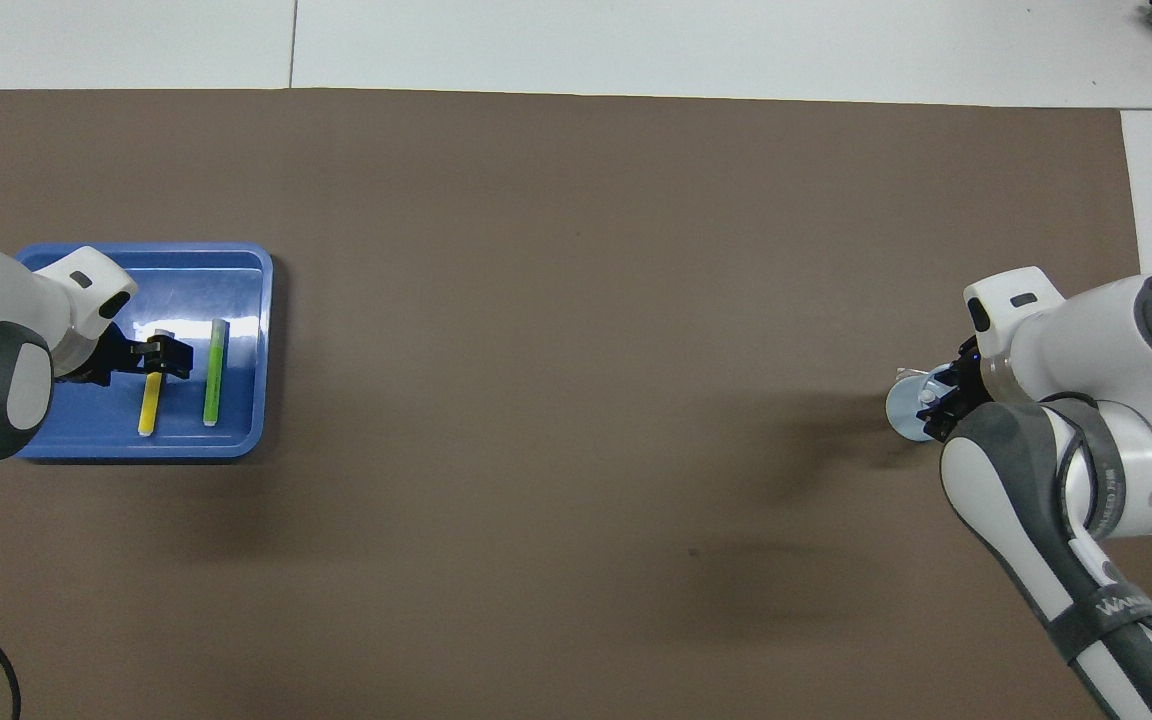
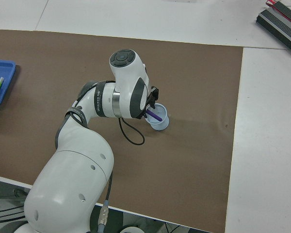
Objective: Right arm passes pens to left for tray arrangement
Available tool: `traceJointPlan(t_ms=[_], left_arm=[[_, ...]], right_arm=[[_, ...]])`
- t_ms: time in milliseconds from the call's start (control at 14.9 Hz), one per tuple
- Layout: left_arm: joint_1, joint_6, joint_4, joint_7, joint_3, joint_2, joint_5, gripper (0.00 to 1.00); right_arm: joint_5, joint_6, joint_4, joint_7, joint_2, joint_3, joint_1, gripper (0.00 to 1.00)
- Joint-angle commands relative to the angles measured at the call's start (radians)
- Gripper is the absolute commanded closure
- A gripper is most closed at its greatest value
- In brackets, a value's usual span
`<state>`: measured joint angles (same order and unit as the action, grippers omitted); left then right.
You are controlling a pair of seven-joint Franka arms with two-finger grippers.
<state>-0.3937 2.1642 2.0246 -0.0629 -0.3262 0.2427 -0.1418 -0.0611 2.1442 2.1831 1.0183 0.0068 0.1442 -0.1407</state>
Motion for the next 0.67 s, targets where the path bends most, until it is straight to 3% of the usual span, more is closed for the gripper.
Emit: traceJointPlan(t_ms=[0, 134, 470, 605], left_arm=[[0.025, -0.053, -0.037, -0.014, 0.007, -0.011, 0.033, 0.00], [0.035, -0.079, -0.040, -0.014, 0.003, -0.029, 0.042, 0.00], [0.036, -0.173, -0.095, -0.030, -0.002, -0.085, 0.263, 0.00], [0.047, -0.208, -0.098, -0.133, -0.005, -0.118, 0.294, 0.00]], right_arm=[[-0.020, 0.014, -0.002, 0.006, 0.012, 0.009, -0.014, 0.51], [-0.020, 0.014, -0.002, 0.006, 0.012, 0.009, -0.014, 0.51], [-0.020, 0.013, -0.003, 0.006, 0.012, 0.009, -0.011, 0.54], [-0.020, -0.004, -0.012, 0.006, 0.012, 0.009, -0.011, 0.54]])
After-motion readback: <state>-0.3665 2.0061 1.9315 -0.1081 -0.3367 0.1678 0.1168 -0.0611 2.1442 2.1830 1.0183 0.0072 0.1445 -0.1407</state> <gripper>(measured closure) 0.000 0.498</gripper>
